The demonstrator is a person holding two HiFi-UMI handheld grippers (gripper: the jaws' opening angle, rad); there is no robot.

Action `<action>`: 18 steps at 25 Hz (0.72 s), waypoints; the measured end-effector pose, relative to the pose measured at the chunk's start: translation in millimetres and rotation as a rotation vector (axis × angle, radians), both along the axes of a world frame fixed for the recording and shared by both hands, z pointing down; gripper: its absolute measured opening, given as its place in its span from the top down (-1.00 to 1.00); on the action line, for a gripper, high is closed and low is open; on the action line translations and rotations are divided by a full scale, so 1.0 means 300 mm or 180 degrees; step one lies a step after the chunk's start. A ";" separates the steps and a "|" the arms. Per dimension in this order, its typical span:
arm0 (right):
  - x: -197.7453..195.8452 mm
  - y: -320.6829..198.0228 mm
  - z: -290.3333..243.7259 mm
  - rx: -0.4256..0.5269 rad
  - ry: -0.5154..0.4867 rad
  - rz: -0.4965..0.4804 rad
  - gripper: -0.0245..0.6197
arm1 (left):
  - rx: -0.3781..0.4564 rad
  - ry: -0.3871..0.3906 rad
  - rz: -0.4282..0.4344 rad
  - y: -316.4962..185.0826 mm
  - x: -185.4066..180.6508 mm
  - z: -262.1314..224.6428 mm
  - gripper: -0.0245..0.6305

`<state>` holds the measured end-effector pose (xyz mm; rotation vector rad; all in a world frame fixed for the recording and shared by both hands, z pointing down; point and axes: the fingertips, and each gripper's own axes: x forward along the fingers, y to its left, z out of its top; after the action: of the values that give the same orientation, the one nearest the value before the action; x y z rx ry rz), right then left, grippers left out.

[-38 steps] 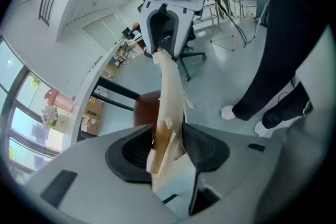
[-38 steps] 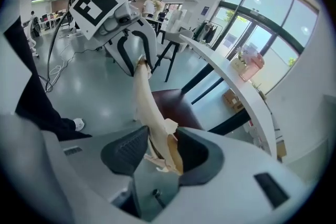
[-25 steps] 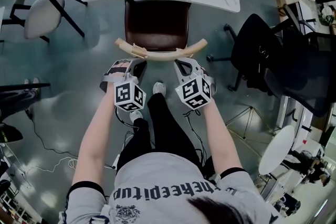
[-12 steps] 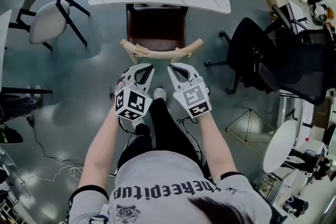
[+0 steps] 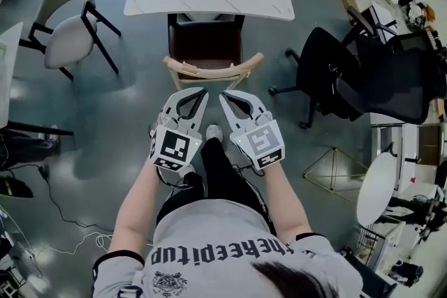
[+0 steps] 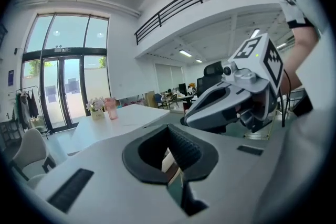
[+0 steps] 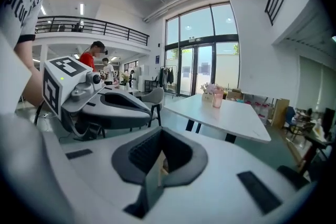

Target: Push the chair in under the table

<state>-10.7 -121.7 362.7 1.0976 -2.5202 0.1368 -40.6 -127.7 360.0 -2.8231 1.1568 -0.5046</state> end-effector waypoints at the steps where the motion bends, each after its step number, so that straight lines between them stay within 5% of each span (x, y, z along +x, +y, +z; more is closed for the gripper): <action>1: -0.001 0.016 -0.021 0.0029 -0.0035 0.0010 0.89 | 0.0031 0.0042 0.0004 0.014 0.000 -0.025 0.88; 18: -0.086 0.257 -0.367 0.0582 -0.0536 -0.0007 0.89 | 0.0471 0.0647 0.0116 0.256 -0.057 -0.389 0.88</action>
<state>-36.5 -44.7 252.7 1.1981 -2.7282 -0.0028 -57.6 -50.8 243.4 -2.8107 1.1188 -0.1253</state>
